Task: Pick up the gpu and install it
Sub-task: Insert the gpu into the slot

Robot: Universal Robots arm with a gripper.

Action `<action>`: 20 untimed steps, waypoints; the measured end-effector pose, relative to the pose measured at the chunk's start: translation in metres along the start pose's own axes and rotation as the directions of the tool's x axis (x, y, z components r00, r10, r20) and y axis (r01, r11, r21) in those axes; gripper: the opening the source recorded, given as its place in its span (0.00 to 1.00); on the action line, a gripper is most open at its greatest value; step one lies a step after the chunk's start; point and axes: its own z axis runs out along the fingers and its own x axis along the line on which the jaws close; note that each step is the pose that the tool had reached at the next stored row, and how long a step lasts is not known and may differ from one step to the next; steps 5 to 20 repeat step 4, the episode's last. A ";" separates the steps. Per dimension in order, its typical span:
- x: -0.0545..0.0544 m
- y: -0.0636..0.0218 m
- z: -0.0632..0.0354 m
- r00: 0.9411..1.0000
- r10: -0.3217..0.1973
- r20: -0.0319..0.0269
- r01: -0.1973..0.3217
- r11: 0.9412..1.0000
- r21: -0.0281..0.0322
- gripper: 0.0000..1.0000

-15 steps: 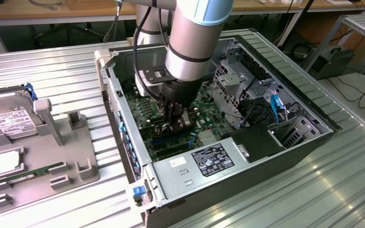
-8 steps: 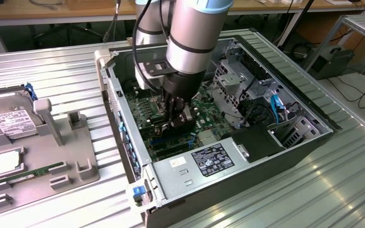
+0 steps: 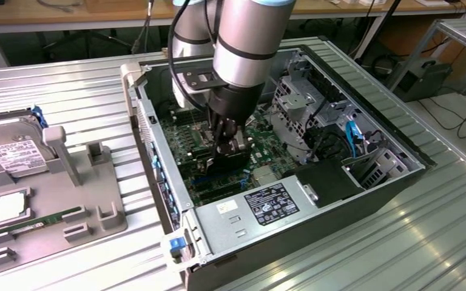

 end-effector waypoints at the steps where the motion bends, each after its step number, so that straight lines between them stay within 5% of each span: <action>1: 0.000 0.0000 0.0000 1.000 0.000 0.000 0.000 1.000 0.000 0.11; 2: -0.001 0.0007 0.0003 1.000 0.000 0.000 0.000 1.000 0.001 0.11; 3: -0.007 0.0079 0.0065 1.000 0.000 0.001 0.000 1.000 0.027 0.11; 4: -0.007 0.0092 0.0123 1.000 0.000 0.003 0.000 0.999 0.042 0.11; 20: -0.007 0.0092 0.0123 1.000 0.000 0.003 0.000 0.999 0.042 0.11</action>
